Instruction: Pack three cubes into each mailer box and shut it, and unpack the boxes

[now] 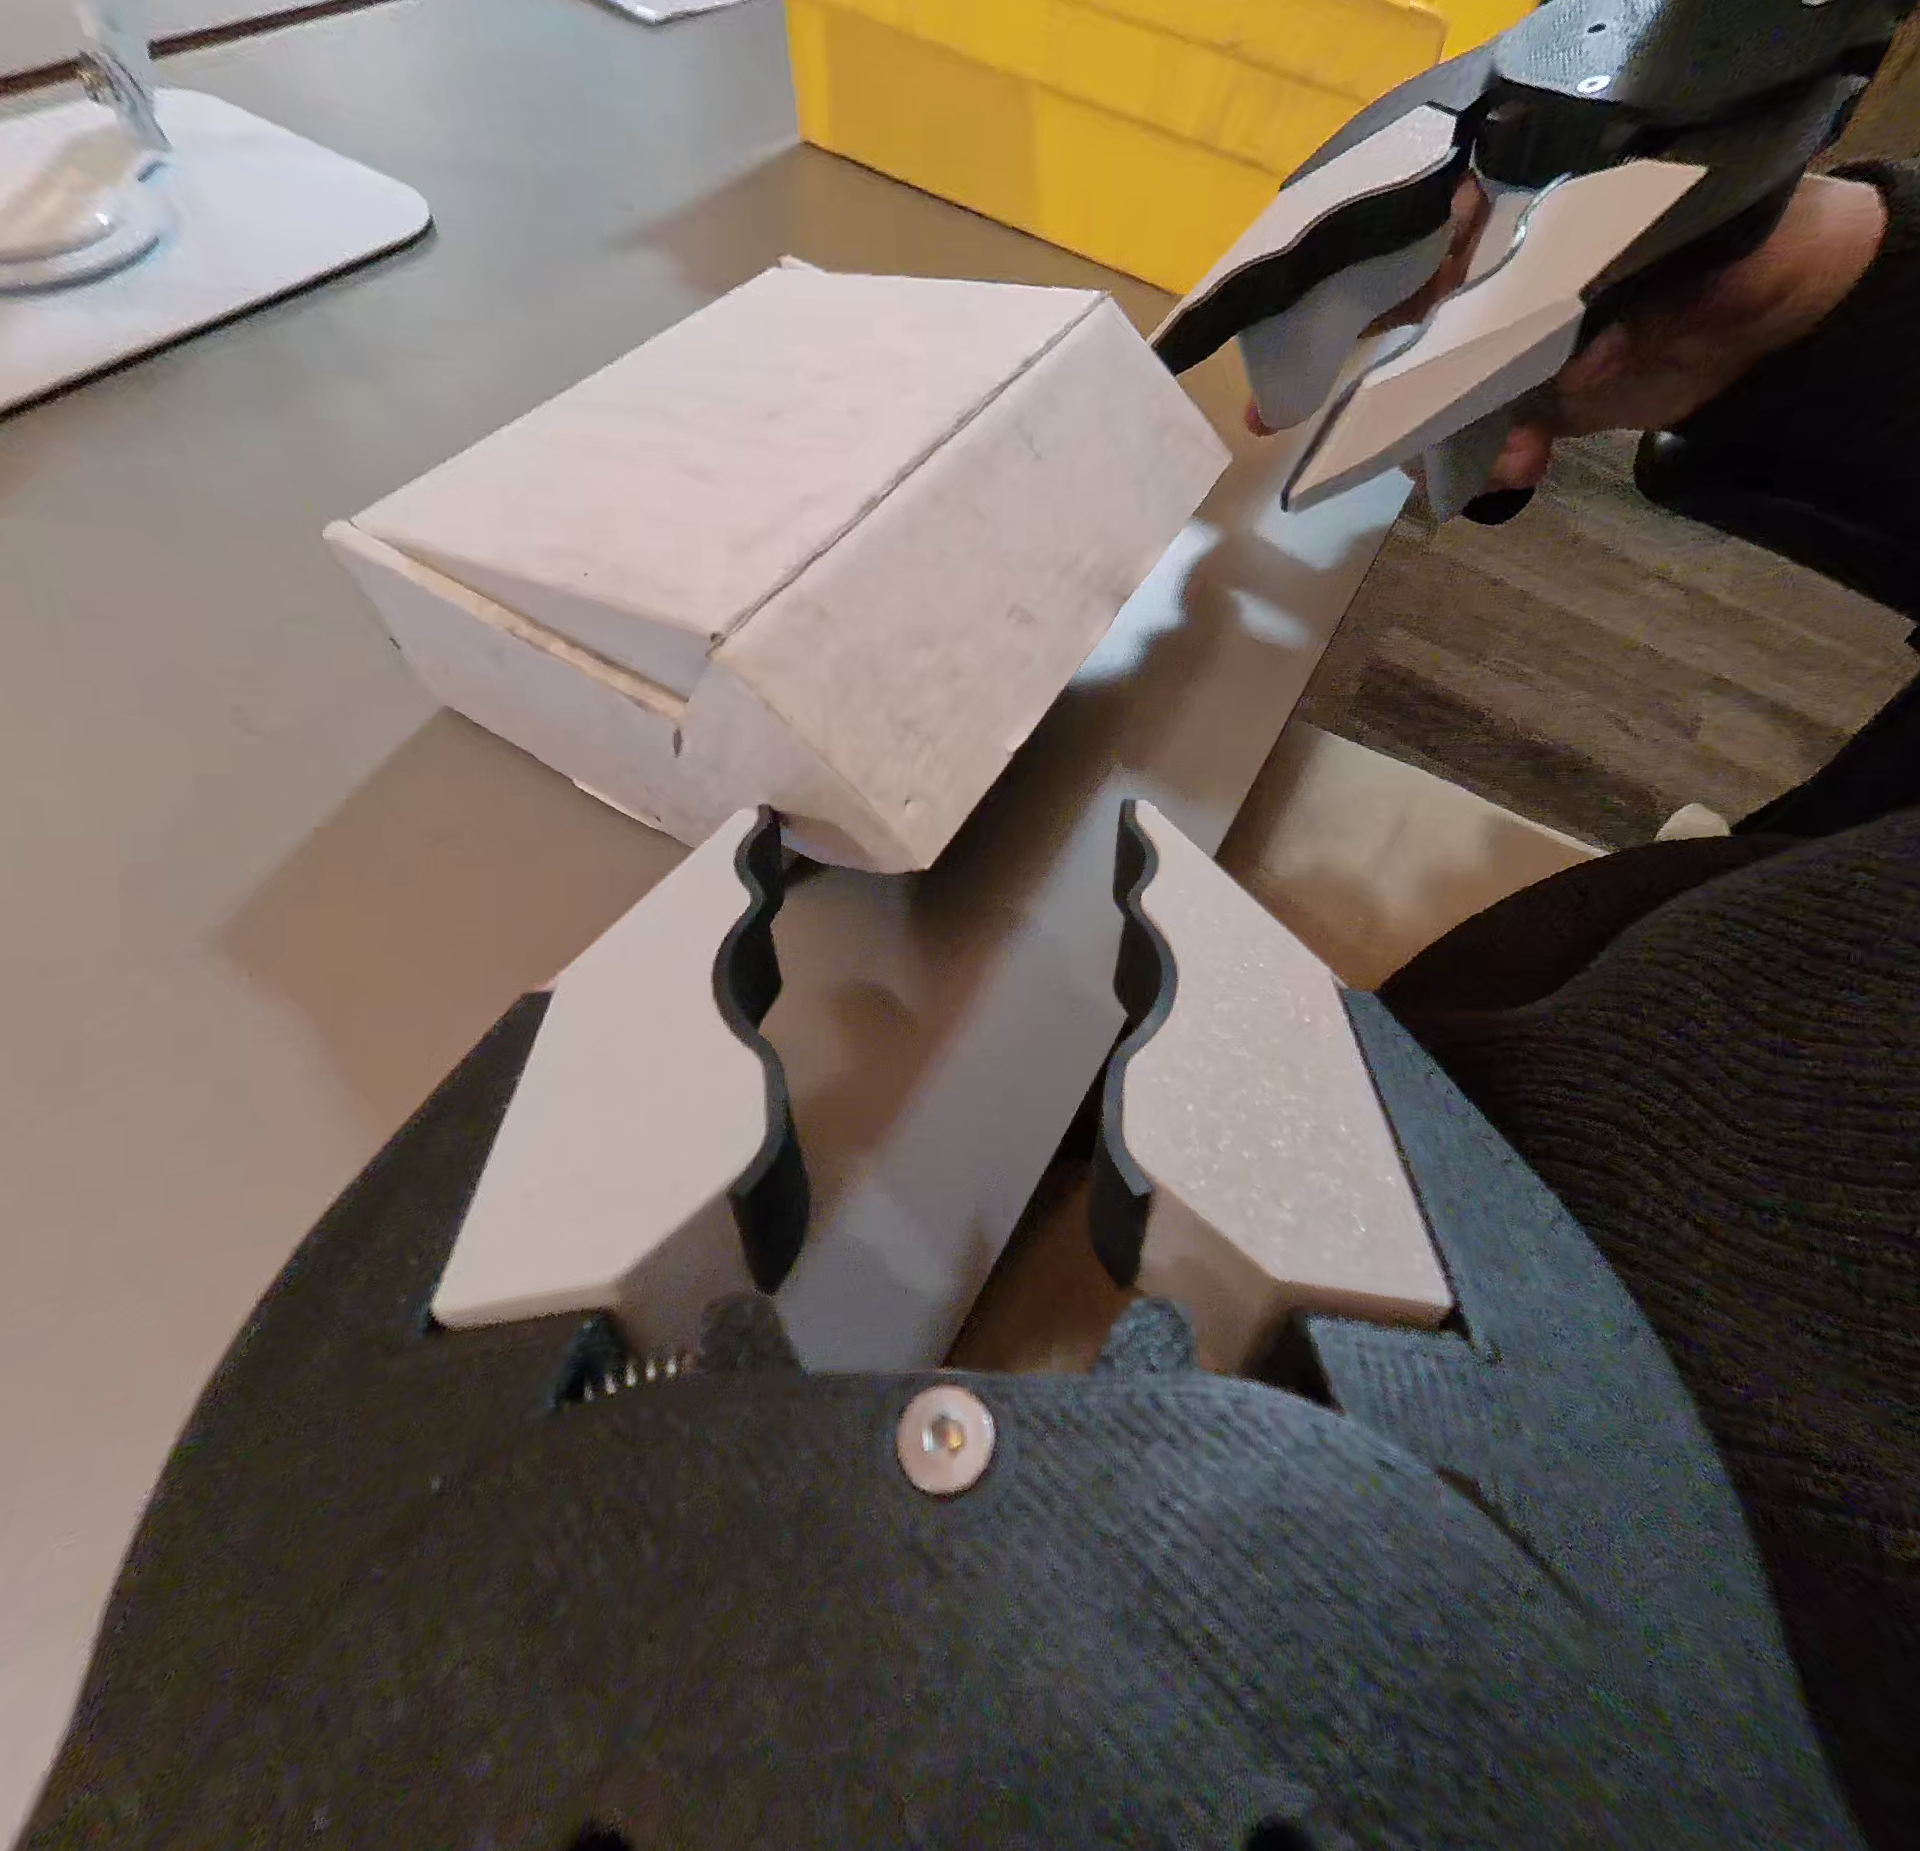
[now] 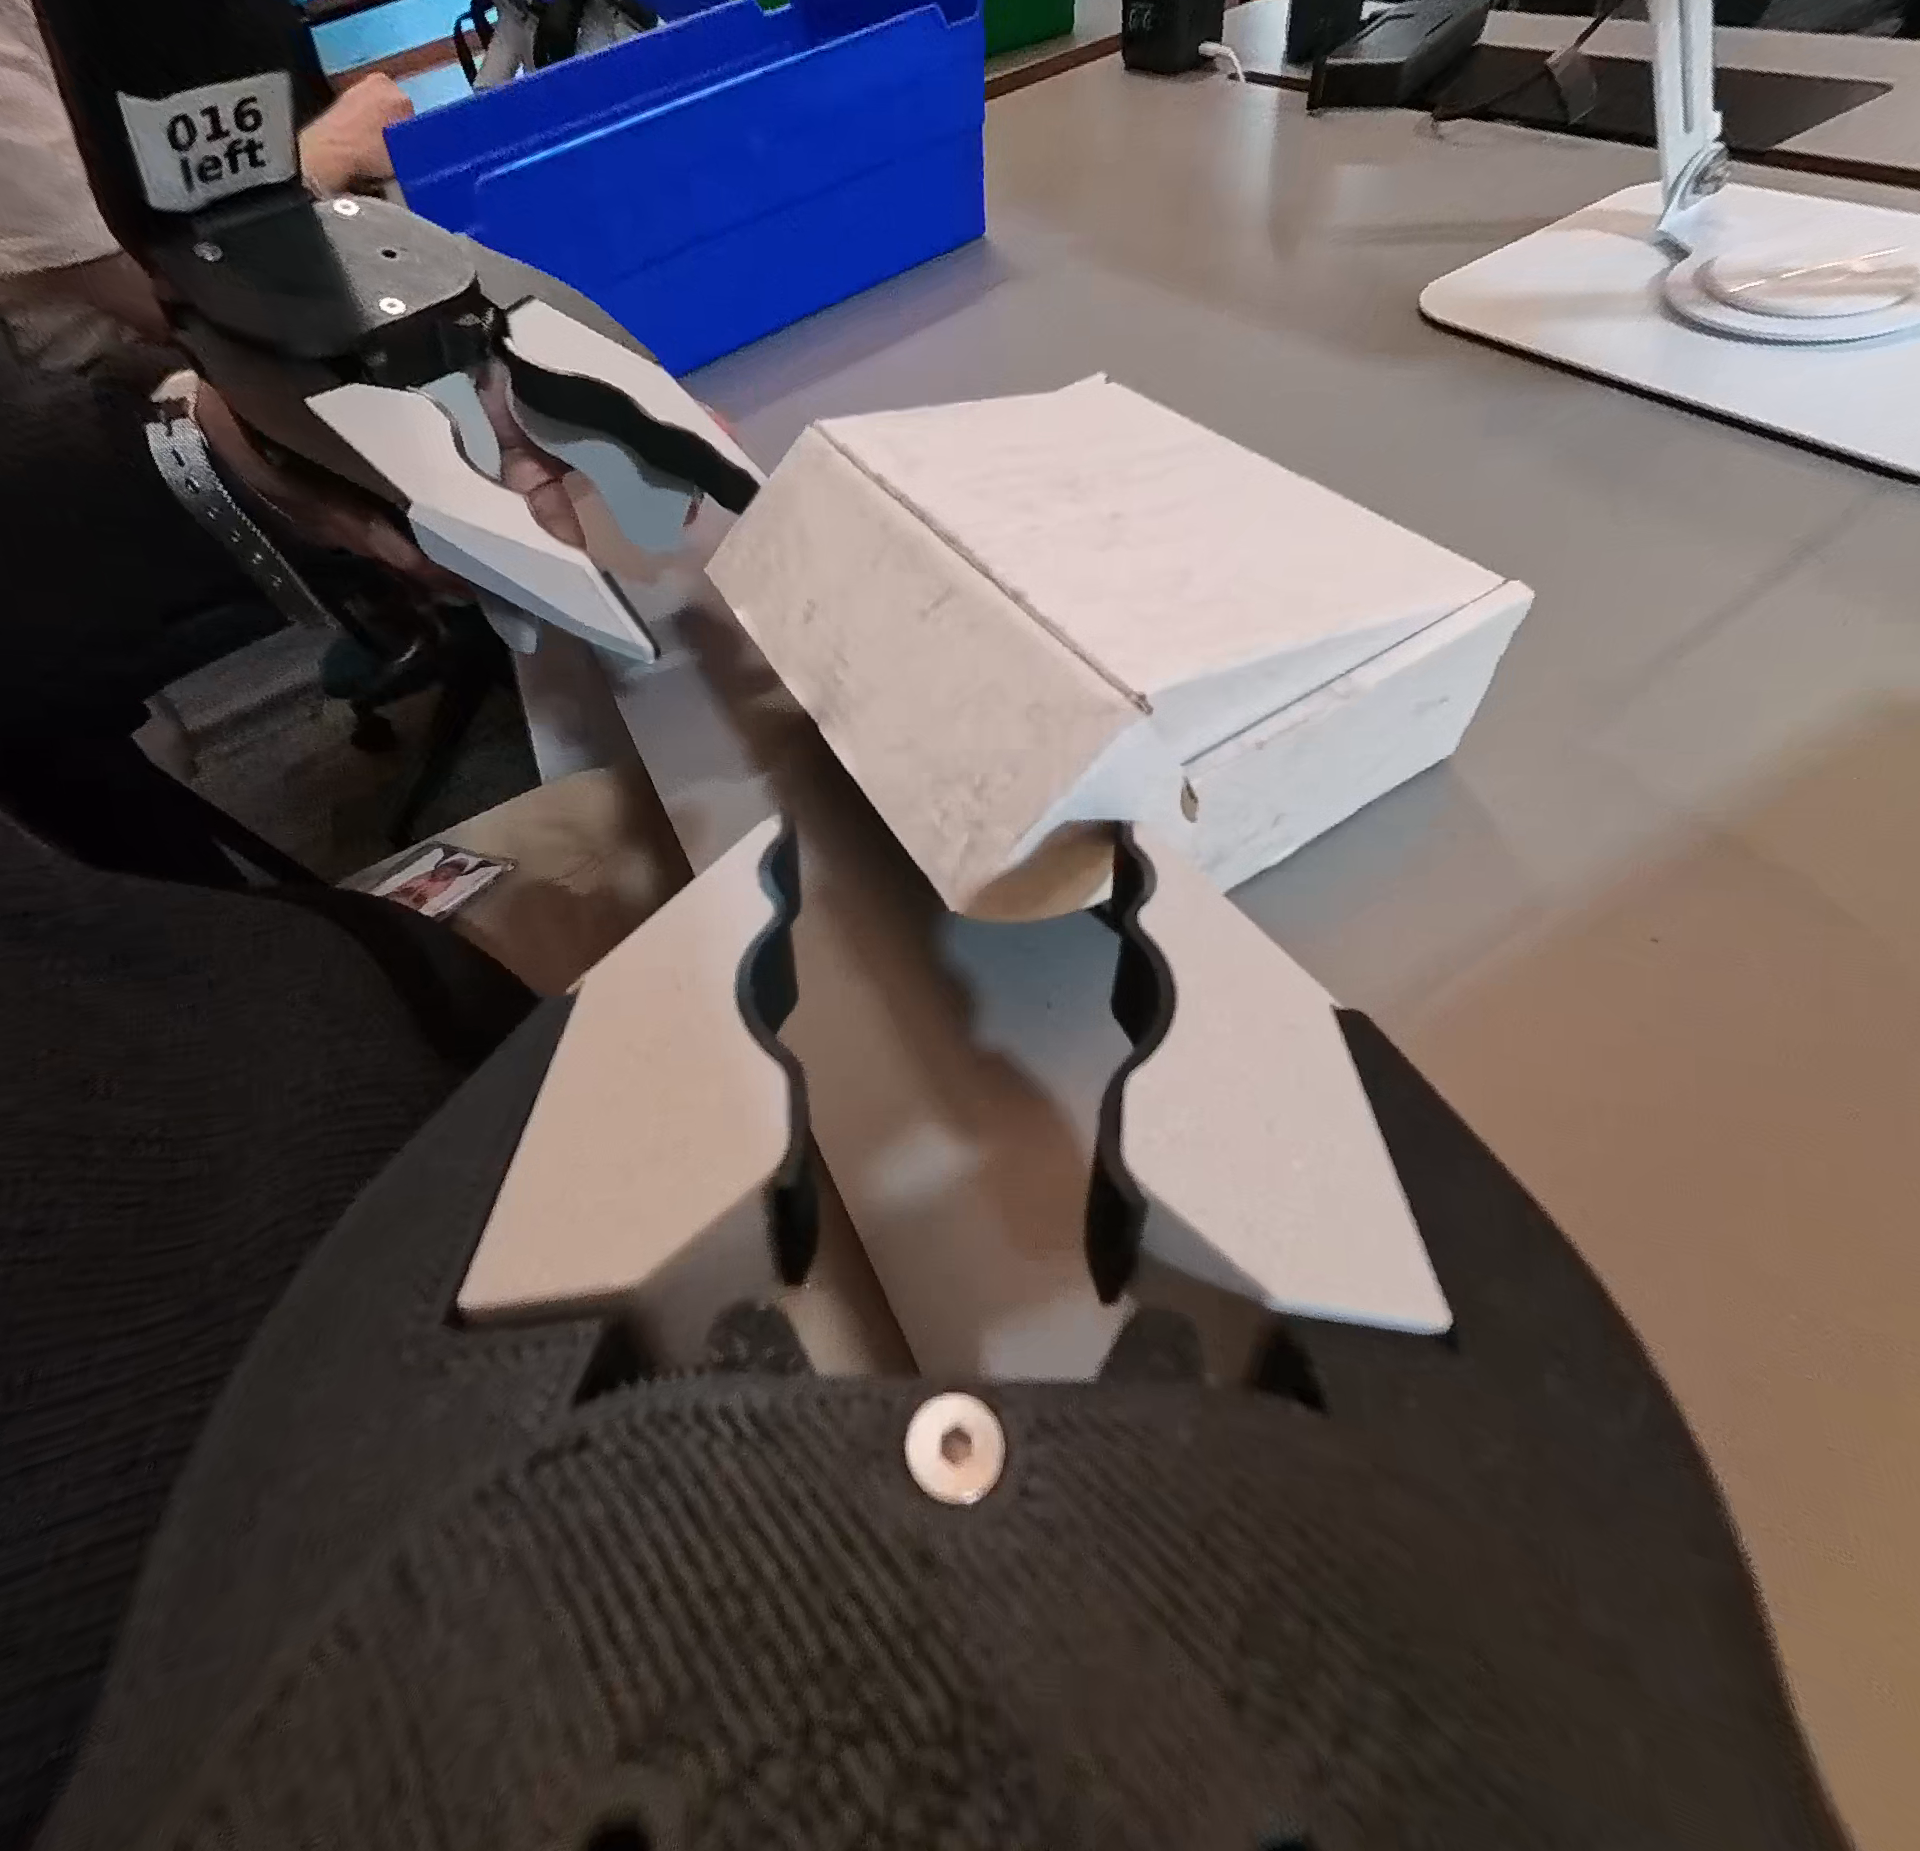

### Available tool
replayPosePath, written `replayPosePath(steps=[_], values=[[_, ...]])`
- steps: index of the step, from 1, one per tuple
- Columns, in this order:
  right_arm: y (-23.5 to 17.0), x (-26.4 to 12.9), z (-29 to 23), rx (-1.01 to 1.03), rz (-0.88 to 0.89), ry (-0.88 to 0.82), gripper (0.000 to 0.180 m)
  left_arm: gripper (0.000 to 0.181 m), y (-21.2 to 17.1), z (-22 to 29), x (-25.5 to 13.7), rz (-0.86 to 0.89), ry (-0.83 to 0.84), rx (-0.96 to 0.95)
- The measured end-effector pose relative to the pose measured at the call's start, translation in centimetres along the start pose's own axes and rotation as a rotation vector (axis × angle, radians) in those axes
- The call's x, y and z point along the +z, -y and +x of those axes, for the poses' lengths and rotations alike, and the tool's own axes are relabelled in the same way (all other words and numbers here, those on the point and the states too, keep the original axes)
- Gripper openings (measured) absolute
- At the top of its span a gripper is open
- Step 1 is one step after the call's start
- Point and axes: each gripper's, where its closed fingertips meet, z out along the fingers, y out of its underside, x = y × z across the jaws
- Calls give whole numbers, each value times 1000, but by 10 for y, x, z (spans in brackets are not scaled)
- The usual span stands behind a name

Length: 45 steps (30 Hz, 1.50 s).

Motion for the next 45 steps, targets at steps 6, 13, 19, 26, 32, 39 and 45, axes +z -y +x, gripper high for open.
replayPosePath(steps=[6,13,19,26,32,39,45], values=[[11,-8,3,30,54,12,46,49,14,3,-7,73,-18,-6],[15,-10,1,8,76,12,50,51,18,6,-8,98,1,50],[19,-11,0,-7,97,13,44,43,26,5,-11,139,15,58],[11,-8,0,-75,49,-21,43,45,19,5,-7,100,28,83],[1,-3,4,-209,-19,-90,44,44,16,-1,-4,80,97,139],[2,-1,17,-576,-75,-320,36,40,7,-19,2,12,312,380],[21,-7,14,-659,-9,-401,23,24,18,-20,-1,59,383,436]])
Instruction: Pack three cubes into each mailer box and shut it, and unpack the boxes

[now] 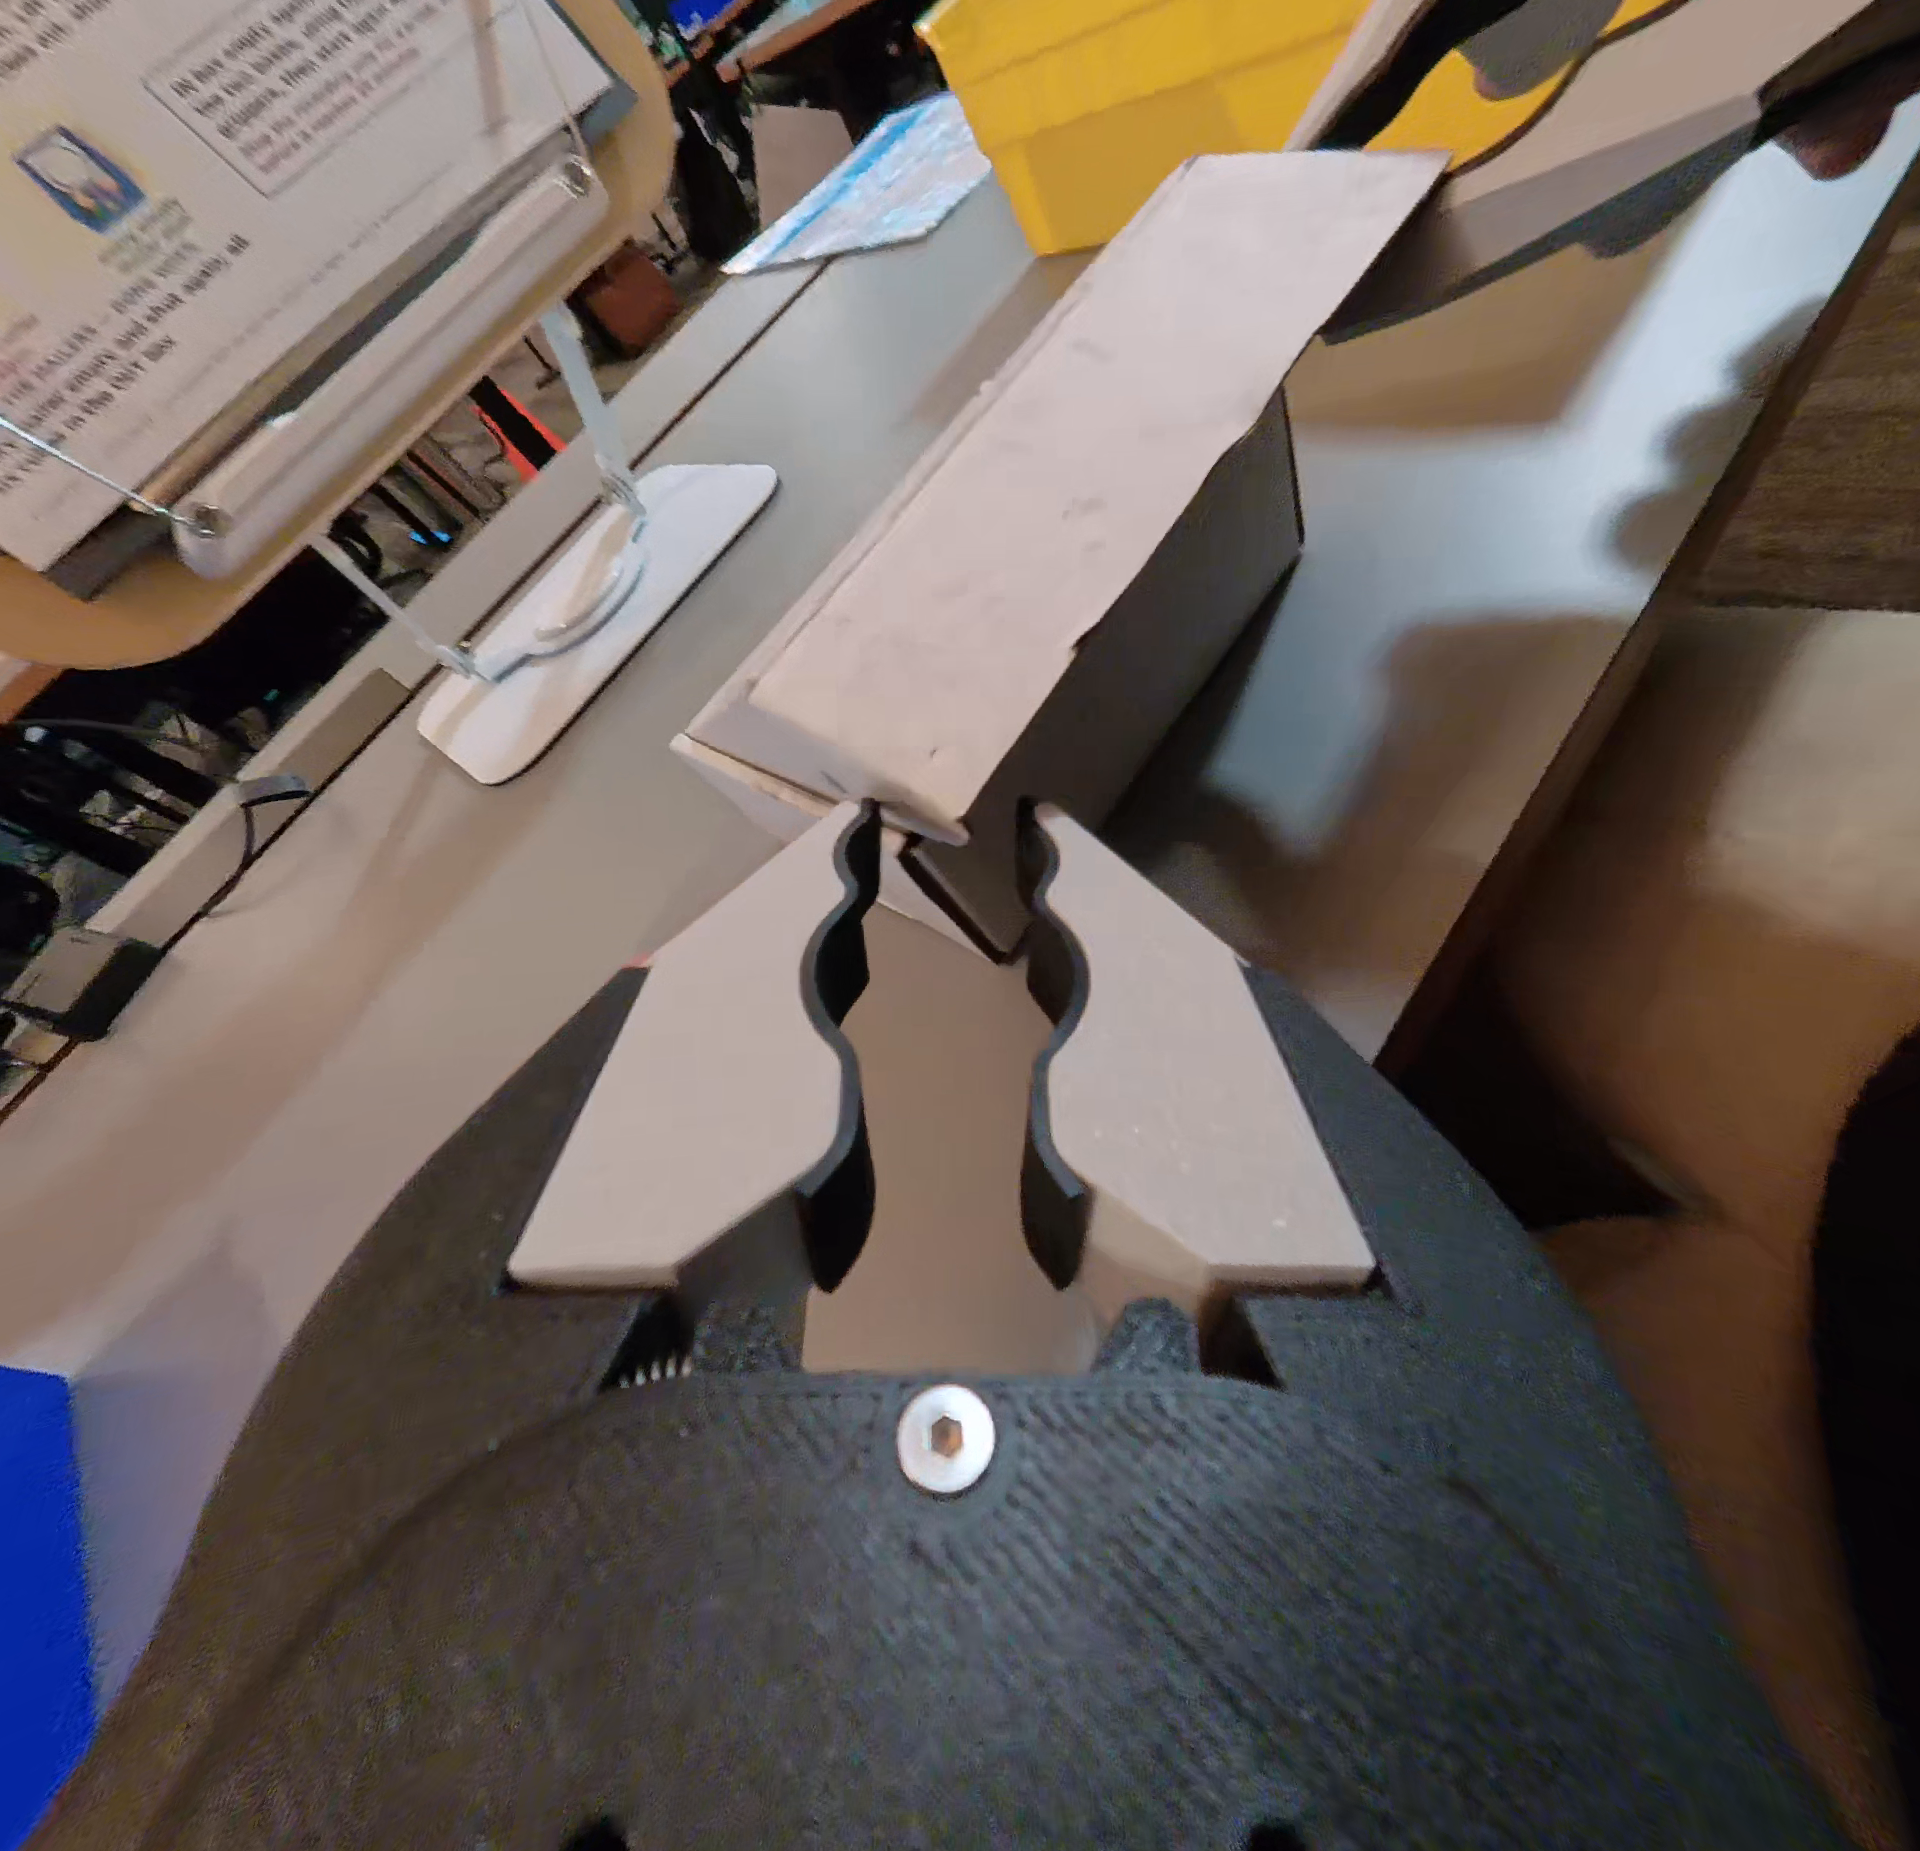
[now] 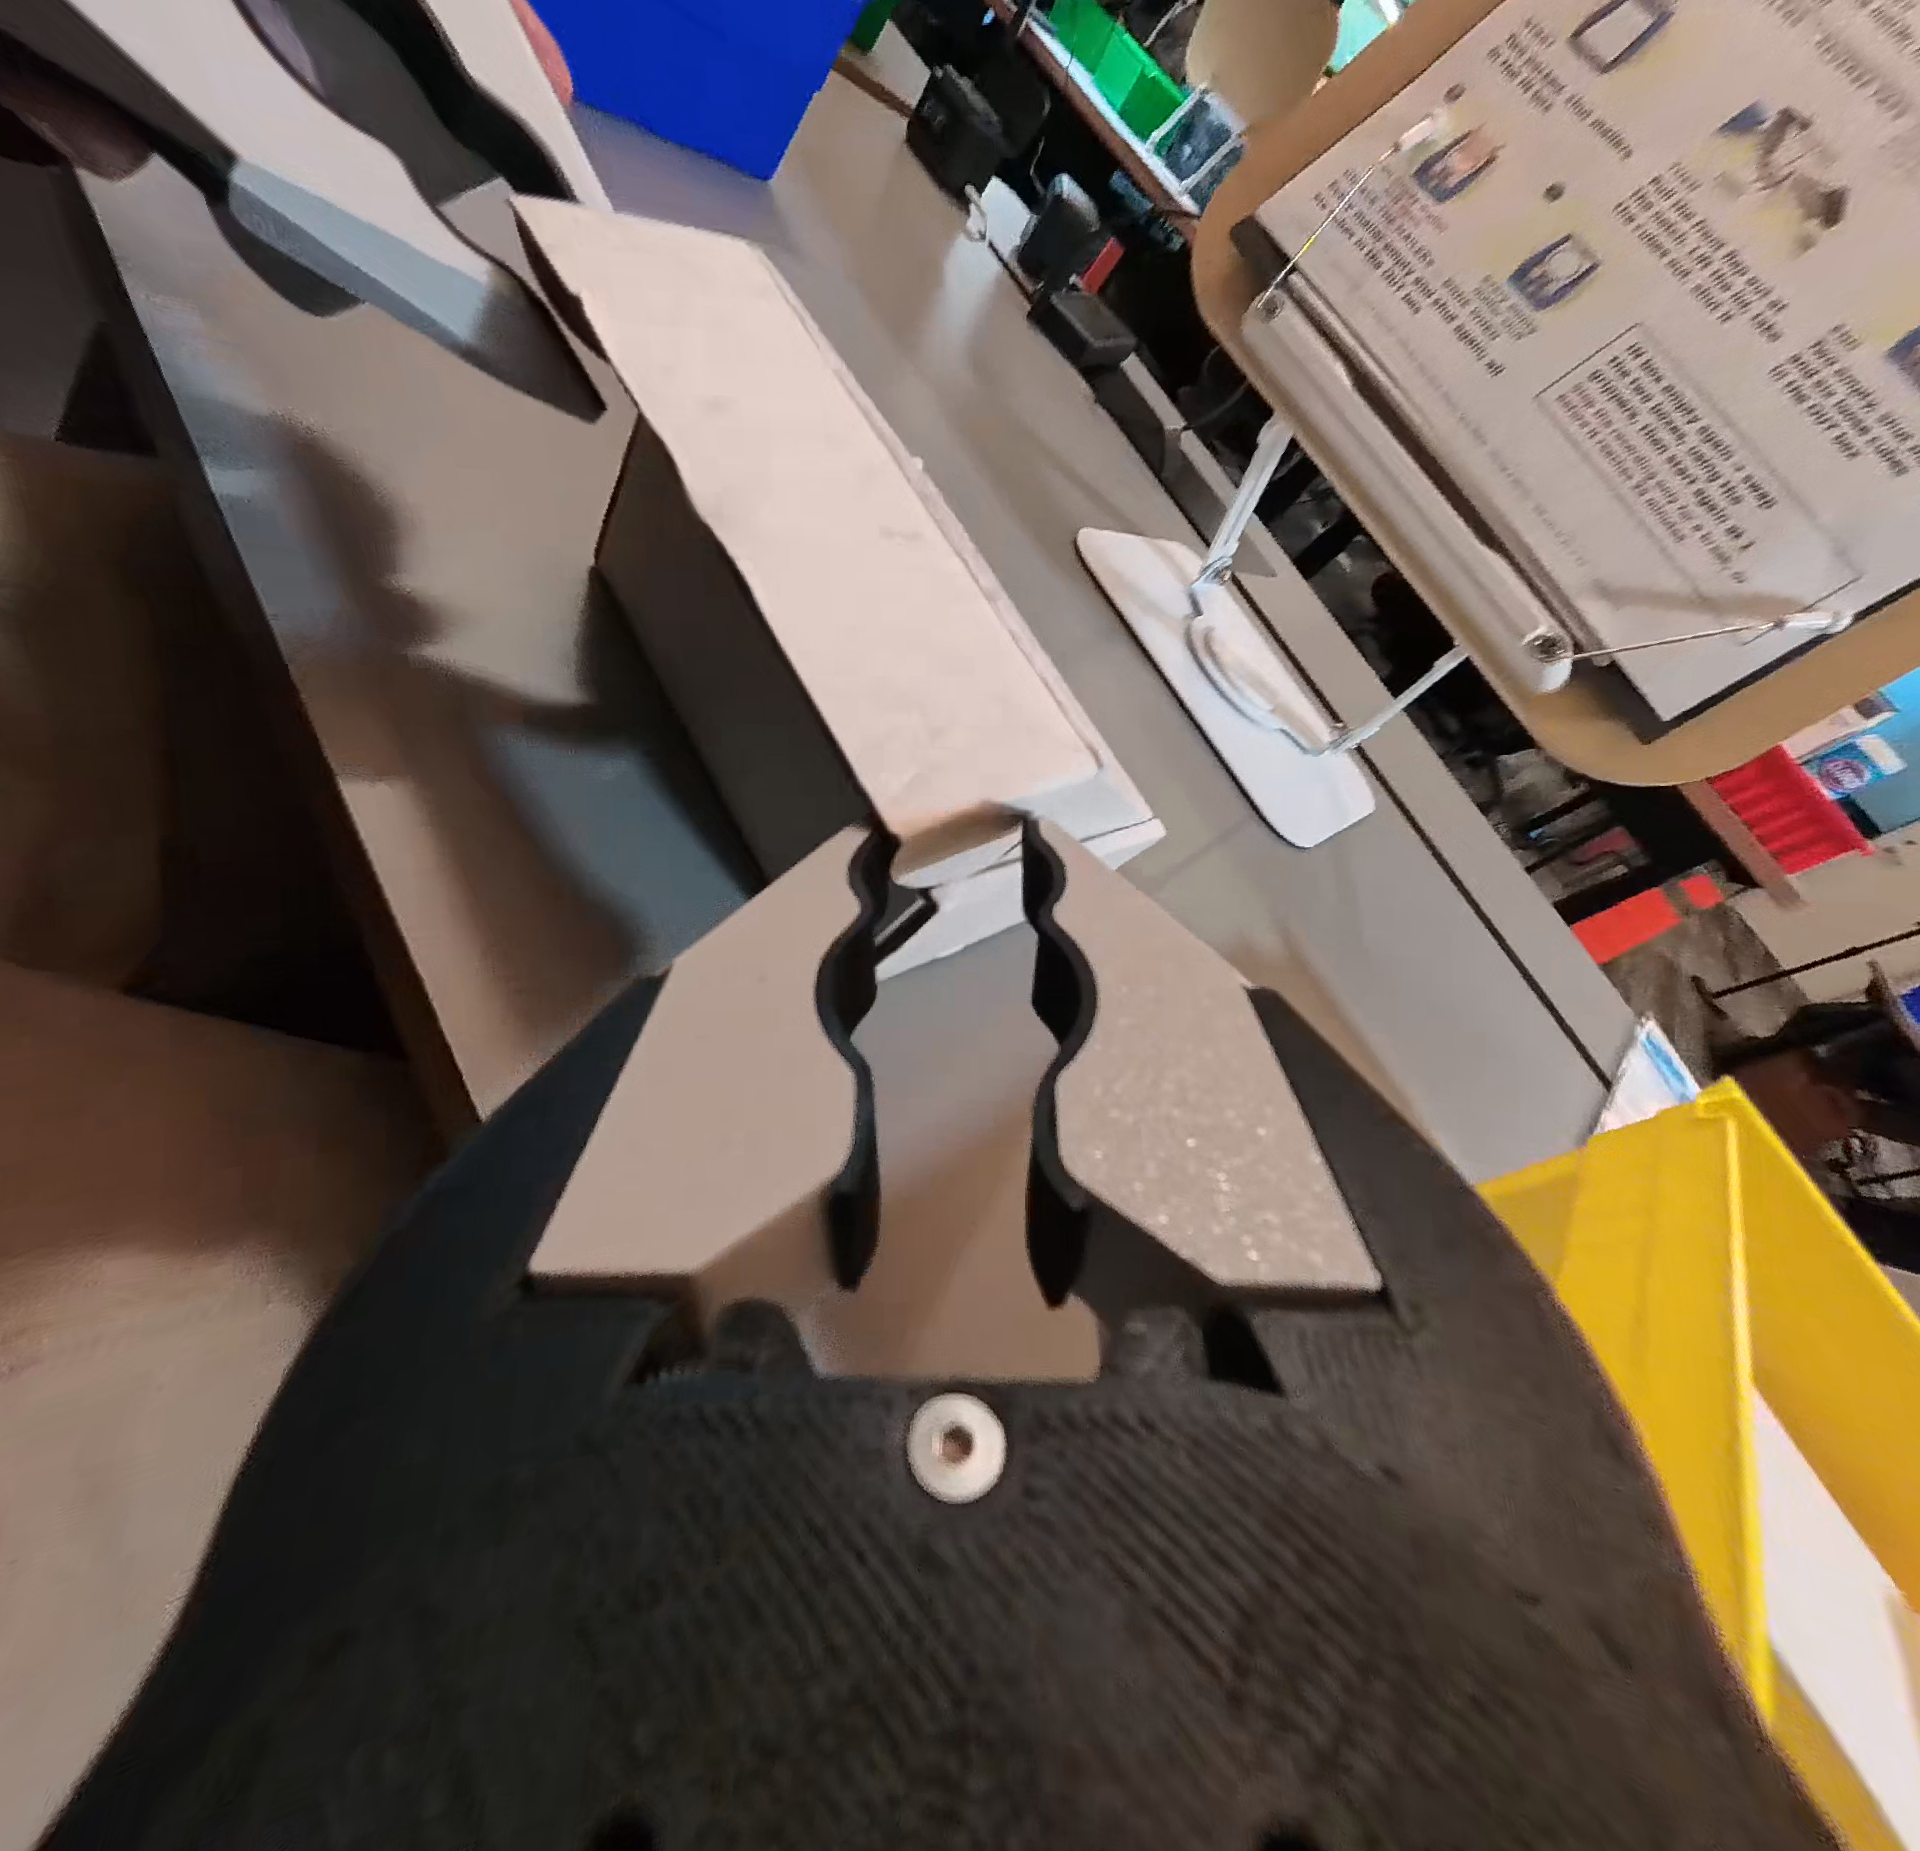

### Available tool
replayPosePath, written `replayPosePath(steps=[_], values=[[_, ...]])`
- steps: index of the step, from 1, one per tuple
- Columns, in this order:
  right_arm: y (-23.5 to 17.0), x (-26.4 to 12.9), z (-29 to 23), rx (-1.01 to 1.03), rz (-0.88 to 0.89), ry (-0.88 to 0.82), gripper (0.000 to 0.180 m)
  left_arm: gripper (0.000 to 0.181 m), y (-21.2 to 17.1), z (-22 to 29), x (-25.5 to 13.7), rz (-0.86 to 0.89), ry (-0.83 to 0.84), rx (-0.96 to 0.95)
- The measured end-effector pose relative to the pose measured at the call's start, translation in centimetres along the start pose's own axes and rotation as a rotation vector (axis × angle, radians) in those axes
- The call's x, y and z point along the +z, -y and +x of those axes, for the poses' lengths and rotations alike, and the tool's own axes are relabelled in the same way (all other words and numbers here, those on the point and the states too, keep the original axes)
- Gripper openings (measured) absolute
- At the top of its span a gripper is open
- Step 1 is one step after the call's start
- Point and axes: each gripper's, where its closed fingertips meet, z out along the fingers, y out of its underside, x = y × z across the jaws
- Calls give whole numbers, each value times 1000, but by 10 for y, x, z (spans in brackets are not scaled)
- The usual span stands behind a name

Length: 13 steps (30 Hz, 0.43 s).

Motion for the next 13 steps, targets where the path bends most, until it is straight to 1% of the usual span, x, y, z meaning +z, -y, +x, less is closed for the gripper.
replayPosePath(steps=[2,5,10,13], values=[[5,-2,2,32,19,0,21,15,5,-6,-3,30,8,-31],[8,-4,1,94,13,36,21,14,10,-7,-7,62,-15,-70],[8,-7,0,206,-12,103,20,13,12,-6,-11,79,-29,-22],[7,-9,-3,273,-24,153,19,12,13,-3,-13,74,-74,-39]])
